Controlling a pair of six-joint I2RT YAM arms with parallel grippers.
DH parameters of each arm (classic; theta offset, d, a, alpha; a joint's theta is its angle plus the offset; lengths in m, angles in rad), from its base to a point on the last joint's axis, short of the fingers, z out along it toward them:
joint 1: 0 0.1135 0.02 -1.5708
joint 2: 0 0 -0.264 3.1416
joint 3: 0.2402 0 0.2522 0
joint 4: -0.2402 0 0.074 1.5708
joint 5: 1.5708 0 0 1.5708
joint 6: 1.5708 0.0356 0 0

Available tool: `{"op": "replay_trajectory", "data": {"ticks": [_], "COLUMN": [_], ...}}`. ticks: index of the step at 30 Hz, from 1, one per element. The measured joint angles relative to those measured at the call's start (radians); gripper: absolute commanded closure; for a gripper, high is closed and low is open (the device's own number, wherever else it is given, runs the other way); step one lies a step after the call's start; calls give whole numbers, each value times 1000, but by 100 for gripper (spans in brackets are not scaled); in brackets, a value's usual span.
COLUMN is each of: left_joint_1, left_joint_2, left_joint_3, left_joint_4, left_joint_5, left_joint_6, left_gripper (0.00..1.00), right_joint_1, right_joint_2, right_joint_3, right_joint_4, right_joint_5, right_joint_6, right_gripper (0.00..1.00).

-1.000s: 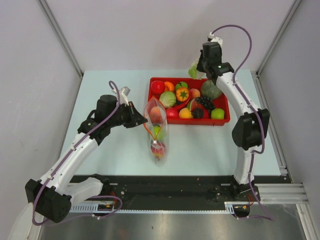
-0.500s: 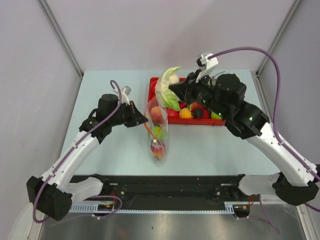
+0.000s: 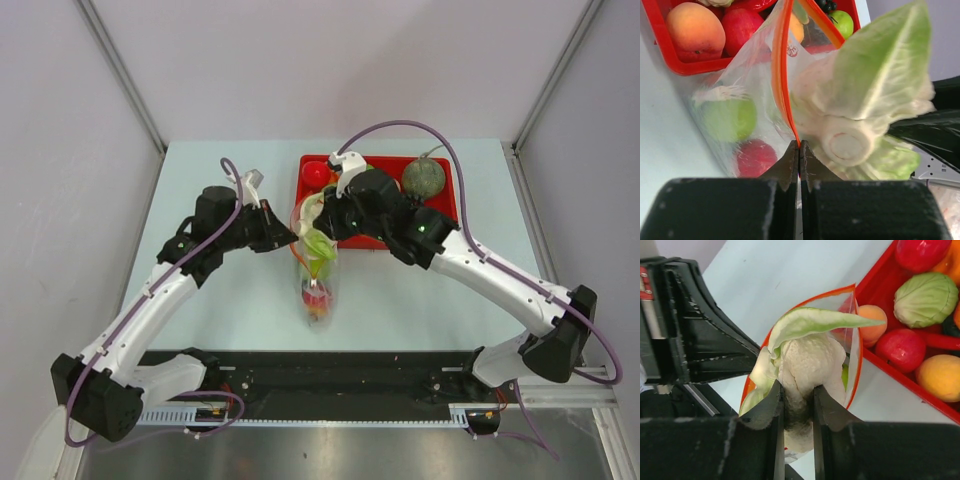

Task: Place the food in the zip-top bag and seal the zipper
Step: Place the fake vegetable in the zipper food storage bag.

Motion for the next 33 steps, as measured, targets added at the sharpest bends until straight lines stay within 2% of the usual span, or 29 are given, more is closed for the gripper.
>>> {"op": "replay_trajectory", "data": {"ticks": [7, 8, 9, 11, 12, 14, 15, 16, 20, 24, 29, 33], "left_joint_1": [-13, -13, -14, -18, -19, -20, -20, -21, -21, -21, -21, -21], "left_joint_2": [-14, -15, -15, -16, -16, -17, -18, -18, -19, -19, -19, -20], "left_joint_3": [9, 10, 11, 12, 12, 12, 12, 12, 12, 12, 12, 12], "left_joint_4": [-1, -1, -1, -1, -2, -8, -8, -8, -8, -8, -8, -7], "left_joint_5": [-1, 0, 0, 0, 0, 0, 0, 0, 0, 0, 0, 0], "left_joint_6": [8, 8, 8, 8, 9, 10, 11, 11, 11, 11, 11, 11], "left_gripper": [100, 100, 100, 100, 100, 100, 100, 100, 99, 100, 100, 100], "right_joint_1": [8, 13, 18, 34, 40, 52, 55, 58, 63, 32, -135, -348], "right_joint_2": [28, 32, 34, 42, 45, 47, 47, 47, 40, 23, 13, -5], "right_joint_3": [-2, -7, -13, -24, -27, -32, -32, -32, -32, -11, 76, 83], "right_joint_4": [-30, -30, -30, -33, -34, -39, -40, -38, -28, -33, -42, -60], "right_joint_5": [45, 55, 60, 60, 59, 53, 47, 40, 20, -16, -127, -206], "right_joint_6": [2, -1, -4, -14, -16, -37, -39, -43, -66, -102, -159, -198], "right_gripper": [100, 96, 72, 51, 32, 22, 10, 6, 0, 0, 0, 1]}}
